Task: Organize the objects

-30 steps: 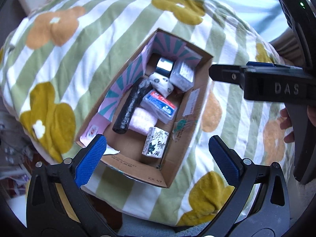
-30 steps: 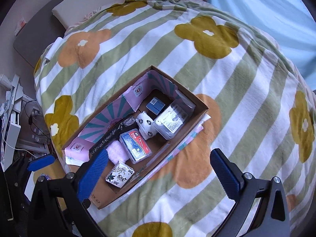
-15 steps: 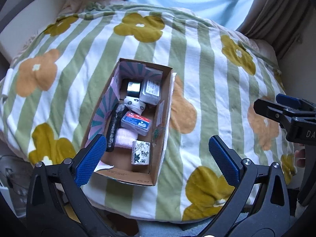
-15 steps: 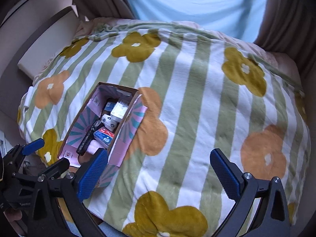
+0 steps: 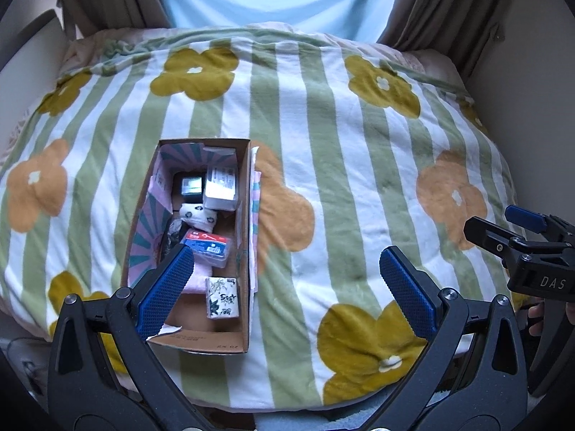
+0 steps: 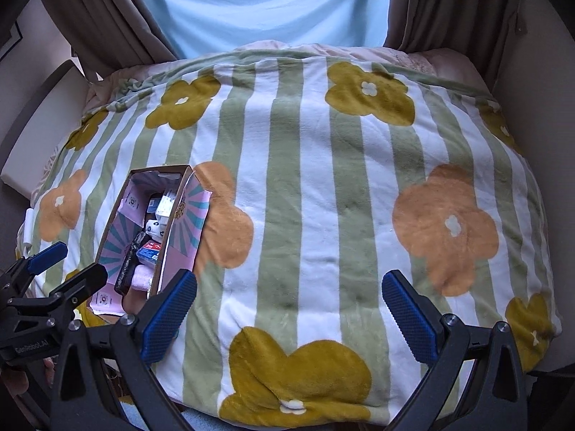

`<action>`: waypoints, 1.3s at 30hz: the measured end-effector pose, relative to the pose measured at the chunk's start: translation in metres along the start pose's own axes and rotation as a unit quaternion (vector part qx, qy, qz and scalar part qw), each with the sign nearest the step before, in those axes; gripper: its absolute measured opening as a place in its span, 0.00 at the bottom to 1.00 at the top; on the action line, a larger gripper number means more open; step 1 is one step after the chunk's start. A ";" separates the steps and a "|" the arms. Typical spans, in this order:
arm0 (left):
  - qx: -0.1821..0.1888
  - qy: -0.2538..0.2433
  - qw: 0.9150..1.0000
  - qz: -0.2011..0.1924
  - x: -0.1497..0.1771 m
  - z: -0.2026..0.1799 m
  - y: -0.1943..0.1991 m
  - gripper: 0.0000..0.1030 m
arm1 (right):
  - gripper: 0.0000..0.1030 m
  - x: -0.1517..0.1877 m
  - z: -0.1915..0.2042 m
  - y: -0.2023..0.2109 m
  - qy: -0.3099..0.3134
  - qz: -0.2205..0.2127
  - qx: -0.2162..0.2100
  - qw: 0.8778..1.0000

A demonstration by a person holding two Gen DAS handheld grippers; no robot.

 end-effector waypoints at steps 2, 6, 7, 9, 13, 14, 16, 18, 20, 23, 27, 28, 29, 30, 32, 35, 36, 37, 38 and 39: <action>0.001 -0.004 1.000 -0.001 -0.001 -0.002 -0.001 1.00 | 0.99 0.000 -0.002 0.001 -0.003 -0.002 0.002 1.000; 0.000 -0.008 1.000 0.001 -0.004 -0.004 -0.005 1.00 | 0.99 0.000 -0.003 0.002 -0.002 -0.004 0.005 1.000; 0.001 -0.008 1.000 0.001 -0.005 -0.005 -0.006 1.00 | 0.99 0.000 -0.004 0.002 -0.002 -0.005 0.007 1.000; 0.001 -0.008 1.000 -0.001 -0.006 -0.006 -0.006 1.00 | 0.99 0.000 -0.005 0.003 -0.002 -0.007 0.007 1.000; 0.000 -0.010 1.000 -0.001 -0.008 -0.009 -0.008 1.00 | 0.99 -0.002 -0.008 0.003 -0.003 -0.008 0.009 1.000; 0.000 -0.010 1.000 -0.001 -0.008 -0.009 -0.008 1.00 | 0.99 -0.002 -0.009 0.003 -0.003 -0.008 0.010 1.000; 0.000 -0.009 1.000 -0.001 -0.008 -0.009 -0.008 1.00 | 0.99 -0.003 -0.010 0.003 -0.003 -0.008 0.011 1.000; -0.001 -0.010 1.000 0.000 -0.009 -0.010 -0.008 1.00 | 0.99 -0.003 -0.011 0.003 -0.003 -0.008 0.012 1.000; 0.000 -0.009 1.000 0.000 -0.009 -0.010 -0.009 1.00 | 0.99 -0.004 -0.011 0.003 -0.003 -0.008 0.012 1.000; 0.004 -0.008 1.000 0.003 -0.009 -0.013 -0.011 1.00 | 0.99 -0.004 -0.015 0.001 -0.002 -0.006 0.016 1.000; 0.001 -0.016 1.000 0.005 -0.007 -0.016 -0.014 1.00 | 0.99 -0.006 -0.019 0.001 -0.004 -0.006 0.019 1.000; 0.000 -0.017 1.000 0.005 -0.007 -0.016 -0.014 1.00 | 0.99 -0.006 -0.019 0.001 -0.004 -0.005 0.019 1.000; -0.001 -0.017 1.000 0.004 -0.007 -0.016 -0.014 1.00 | 0.99 -0.006 -0.019 0.000 -0.005 -0.006 0.019 1.000; 0.000 -0.017 1.000 0.004 -0.007 -0.016 -0.014 1.00 | 0.99 -0.006 -0.020 0.001 -0.005 -0.006 0.020 1.000; 0.000 -0.016 1.000 0.005 -0.007 -0.016 -0.014 1.00 | 0.99 -0.007 -0.020 0.000 -0.004 -0.006 0.021 1.000; 0.000 -0.014 1.000 0.005 -0.007 -0.015 -0.014 1.00 | 0.99 -0.007 -0.020 0.001 -0.004 -0.006 0.022 1.000; 0.001 -0.013 1.000 0.005 -0.007 -0.014 -0.013 1.00 | 0.99 -0.007 -0.020 0.001 -0.004 -0.006 0.022 1.000; 0.002 -0.011 1.000 0.005 -0.007 -0.014 -0.013 1.00 | 0.99 -0.007 -0.019 0.001 -0.004 -0.007 0.022 1.000; 0.004 -0.009 1.000 0.004 -0.007 -0.013 -0.012 1.00 | 0.99 -0.007 -0.019 0.001 -0.003 -0.007 0.022 1.000; 0.006 -0.008 1.000 0.004 -0.007 -0.013 -0.011 1.00 | 0.99 -0.008 -0.019 0.001 -0.002 -0.007 0.023 1.000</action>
Point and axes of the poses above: each gripper's, at about its wrist camera, not at the fingertips, and y roughly against the way its jaws point, z to its left, x to its underside, the point moved 6 cm from there along -y, roughly the way its jaws point, and after that the axes turned 3 degrees about y, right-handed, at the moved point
